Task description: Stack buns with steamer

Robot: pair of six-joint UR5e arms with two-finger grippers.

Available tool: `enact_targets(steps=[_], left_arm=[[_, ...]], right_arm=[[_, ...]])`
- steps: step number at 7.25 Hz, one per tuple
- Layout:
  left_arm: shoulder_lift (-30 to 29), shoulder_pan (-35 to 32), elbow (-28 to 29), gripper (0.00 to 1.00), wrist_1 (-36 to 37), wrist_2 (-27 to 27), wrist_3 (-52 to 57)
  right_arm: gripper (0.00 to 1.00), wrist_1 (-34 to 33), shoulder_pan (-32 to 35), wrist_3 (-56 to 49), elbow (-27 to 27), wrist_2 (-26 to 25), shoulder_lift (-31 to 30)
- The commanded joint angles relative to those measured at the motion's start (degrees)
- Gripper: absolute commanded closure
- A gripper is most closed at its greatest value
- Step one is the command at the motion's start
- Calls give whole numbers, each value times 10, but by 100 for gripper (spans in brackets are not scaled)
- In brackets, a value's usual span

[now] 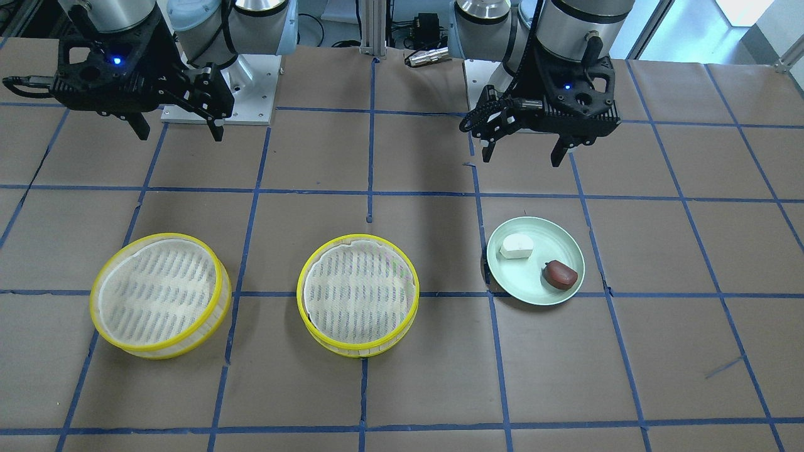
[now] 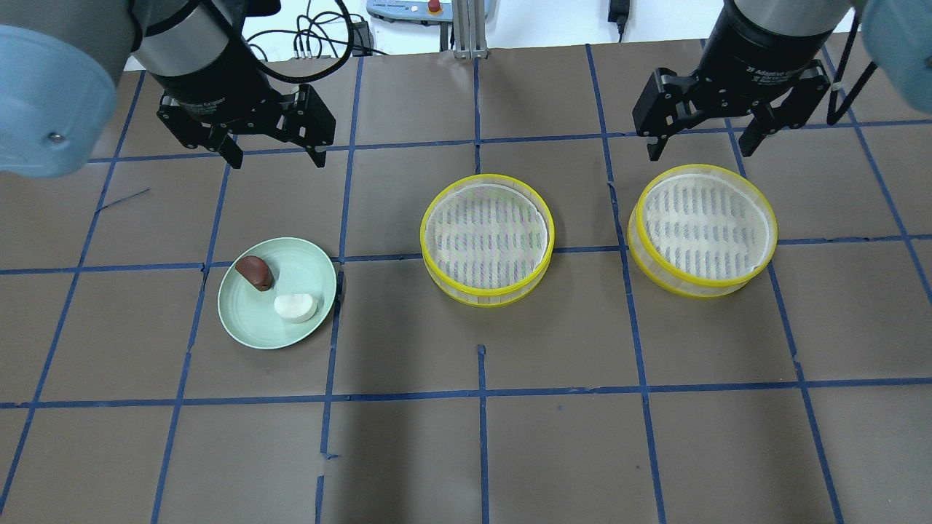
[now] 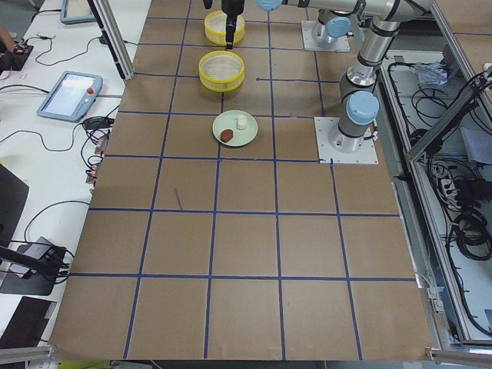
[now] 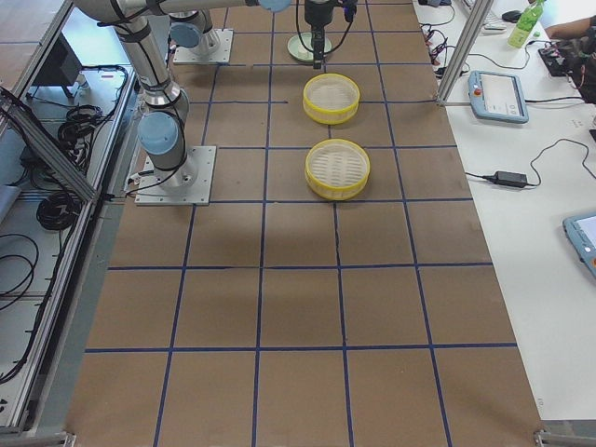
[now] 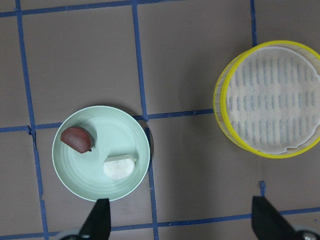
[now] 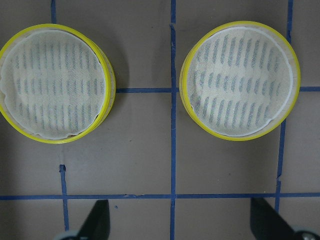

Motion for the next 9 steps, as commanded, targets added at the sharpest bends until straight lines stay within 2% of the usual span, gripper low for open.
enact_targets(steps=[1,3,4,6,7,9], left_arm=[[8,10,0,0,-54,-5,-34],[10,15,-4,0,-57,-1,-6],[8,53,-18,0,-60,-2,56],[0,108,-120,5,-45,4,150],[-20,110,-164,6,43,15,154],[-99,111,-235,6,149,16,152]], right_arm=[[0,1,-1,0,1,0,0],[0,-7,-6,-17,6,0,3],[0,-14,-22,-43,6,-7,6],[0,-15,-119,-119,12,-6,29],[1,-37,-154,-165,24,-5,56],[1,-180,-210,-225,83,-5,117]])
